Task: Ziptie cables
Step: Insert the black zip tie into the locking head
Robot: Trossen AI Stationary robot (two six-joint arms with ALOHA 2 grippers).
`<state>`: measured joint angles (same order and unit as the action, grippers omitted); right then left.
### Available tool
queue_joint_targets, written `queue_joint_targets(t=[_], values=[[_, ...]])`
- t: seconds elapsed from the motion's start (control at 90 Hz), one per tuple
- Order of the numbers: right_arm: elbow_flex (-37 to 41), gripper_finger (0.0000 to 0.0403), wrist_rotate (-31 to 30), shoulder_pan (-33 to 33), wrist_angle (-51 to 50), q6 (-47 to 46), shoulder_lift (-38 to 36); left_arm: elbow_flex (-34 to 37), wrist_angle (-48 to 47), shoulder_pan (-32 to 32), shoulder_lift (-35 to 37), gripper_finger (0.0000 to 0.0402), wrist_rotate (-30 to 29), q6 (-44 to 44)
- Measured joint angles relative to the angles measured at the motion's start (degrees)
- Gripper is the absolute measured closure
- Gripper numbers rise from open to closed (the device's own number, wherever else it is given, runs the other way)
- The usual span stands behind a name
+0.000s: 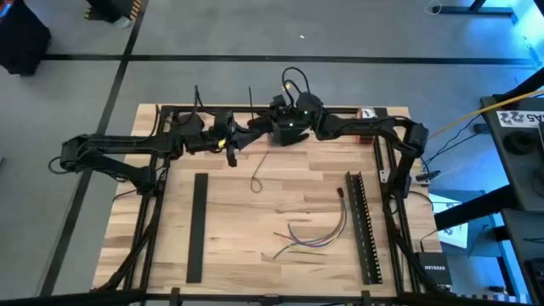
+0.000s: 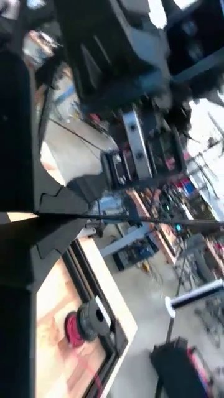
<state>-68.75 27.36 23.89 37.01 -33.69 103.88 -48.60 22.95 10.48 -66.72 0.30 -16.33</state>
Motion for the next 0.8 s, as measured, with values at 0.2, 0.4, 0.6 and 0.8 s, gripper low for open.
queue_joint_targets(t=[0.2,0.4,0.6,0.8], values=[[0.02,0.0294,6.75,5.32,-0.35,-3.42,-0.65,0.0,0.19,0.0,0.0,0.0401,-0.11,0.59],[0.02,0.02,18.41,11.97,-3.1,-3.45,-4.39,0.0,0.45,0.02,0.07,0.0401,0.09,0.69],[0.02,0.0166,25.89,15.65,-12.29,-2.01,-8.95,0.0,0.53,0.0,0.87,0.0401,0.04,1.08],[0.02,0.0164,35.43,14.84,-22.14,0.13,-13.18,0.0,0.4,0.0,2.74,0.0401,-0.12,3.21]])
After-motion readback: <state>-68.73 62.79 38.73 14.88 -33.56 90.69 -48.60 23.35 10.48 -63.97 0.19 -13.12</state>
